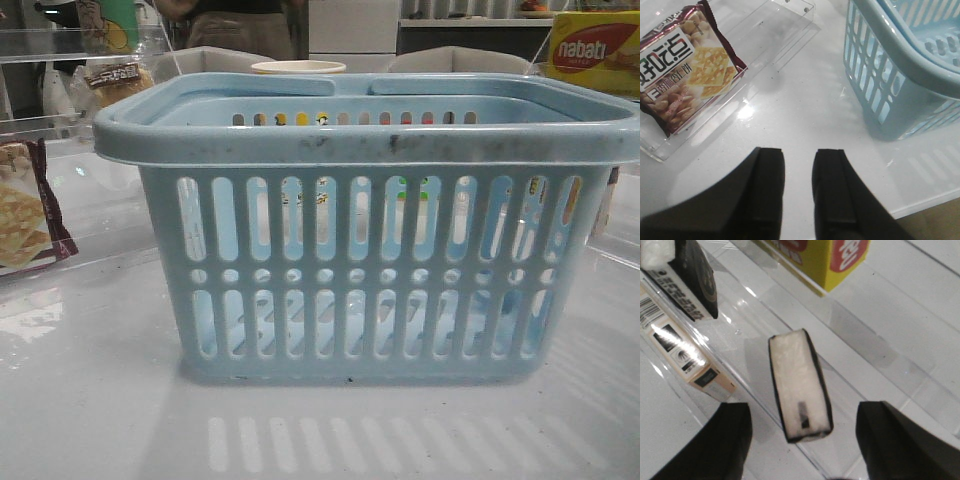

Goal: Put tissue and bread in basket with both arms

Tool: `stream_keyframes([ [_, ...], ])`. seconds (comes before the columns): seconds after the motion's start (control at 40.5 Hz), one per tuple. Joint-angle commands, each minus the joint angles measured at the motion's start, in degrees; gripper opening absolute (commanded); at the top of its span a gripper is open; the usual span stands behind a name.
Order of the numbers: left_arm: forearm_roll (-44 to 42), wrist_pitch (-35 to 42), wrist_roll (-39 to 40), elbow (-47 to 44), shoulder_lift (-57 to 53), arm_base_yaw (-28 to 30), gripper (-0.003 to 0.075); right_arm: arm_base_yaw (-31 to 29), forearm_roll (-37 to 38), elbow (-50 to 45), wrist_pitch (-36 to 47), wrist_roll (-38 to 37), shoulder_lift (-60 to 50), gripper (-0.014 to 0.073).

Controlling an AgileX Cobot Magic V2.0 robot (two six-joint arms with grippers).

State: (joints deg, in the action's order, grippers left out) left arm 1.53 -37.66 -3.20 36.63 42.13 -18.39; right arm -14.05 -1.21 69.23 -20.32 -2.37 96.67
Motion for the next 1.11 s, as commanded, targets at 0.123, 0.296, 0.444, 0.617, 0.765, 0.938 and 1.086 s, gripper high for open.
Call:
stream_keyframes([
  [0.123, 0.04, 4.13, -0.09, 1.75, 0.05, -0.45, 0.0175, -0.39, -0.34, 2.21, 8.46, 0.23, 0.13, 0.0339],
  [0.296, 0.04, 4.13, -0.09, 1.75, 0.05, -0.45, 0.0137, -0.39, -0.34, 2.21, 7.72, 0.23, -0.73, 0.0179],
  [0.444, 0.04, 4.13, -0.09, 1.75, 0.05, -0.45, 0.0104, -0.05, -0.65, 2.21, 4.89, 0.23, -4.11, 0.0179],
  [0.617, 0.04, 4.13, -0.09, 1.75, 0.05, -0.45, 0.0091, 2.81, -0.65, 2.21, 2.6, 0.23, -11.1, 0.0179],
  [0.765, 0.04, 4.13, -0.09, 1.75, 0.05, -0.45, 0.0091, 8.7, -0.65, 2.21, 0.43, 0.23, -17.65, 0.0179],
  [0.938, 0.04, 4.13, -0.09, 1.75, 0.05, -0.45, 0.0091, 18.71, -0.65, 2.14, -1.96, 0.23, -21.4, 0.0179],
  [1.086, 0.04, 4.13, -0.09, 1.75, 0.05, -0.45, 0.0091, 29.17, -0.65, 1.82, -3.81, 0.23, -20.87, 0.0179],
])
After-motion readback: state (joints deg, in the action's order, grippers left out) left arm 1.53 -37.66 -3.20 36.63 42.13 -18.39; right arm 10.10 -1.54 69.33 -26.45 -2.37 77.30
